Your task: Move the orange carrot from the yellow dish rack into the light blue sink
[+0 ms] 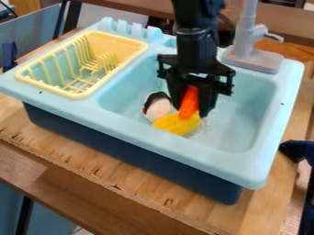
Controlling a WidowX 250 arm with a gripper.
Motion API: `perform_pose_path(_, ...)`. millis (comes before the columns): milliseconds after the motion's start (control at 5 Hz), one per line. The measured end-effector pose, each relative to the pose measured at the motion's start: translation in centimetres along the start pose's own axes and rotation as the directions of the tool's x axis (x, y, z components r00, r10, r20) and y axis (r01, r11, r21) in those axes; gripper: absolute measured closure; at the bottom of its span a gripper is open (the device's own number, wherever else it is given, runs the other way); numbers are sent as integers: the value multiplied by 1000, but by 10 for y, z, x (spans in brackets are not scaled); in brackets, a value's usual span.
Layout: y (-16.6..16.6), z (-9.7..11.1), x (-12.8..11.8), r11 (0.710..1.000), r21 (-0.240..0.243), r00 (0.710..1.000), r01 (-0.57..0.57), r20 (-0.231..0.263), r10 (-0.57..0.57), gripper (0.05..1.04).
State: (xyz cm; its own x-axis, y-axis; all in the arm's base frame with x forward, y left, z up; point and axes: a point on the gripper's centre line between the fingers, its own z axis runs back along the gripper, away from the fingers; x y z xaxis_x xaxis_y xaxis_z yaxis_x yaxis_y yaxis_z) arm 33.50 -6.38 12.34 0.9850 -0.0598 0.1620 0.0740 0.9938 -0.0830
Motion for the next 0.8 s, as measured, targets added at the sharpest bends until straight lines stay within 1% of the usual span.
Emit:
perform_pose_path(200,-2,-17,-3,1000,1,998,23,-51,-23,541)
perform_pose_path(400,-17,-21,-2,998,-3,996,59,-65,-59,541)
perform_pose_path(600,-26,-23,2,998,-22,996,67,-58,-68,541)
perform_pose_path(800,-27,-31,2,997,-22,995,67,-77,-69,541)
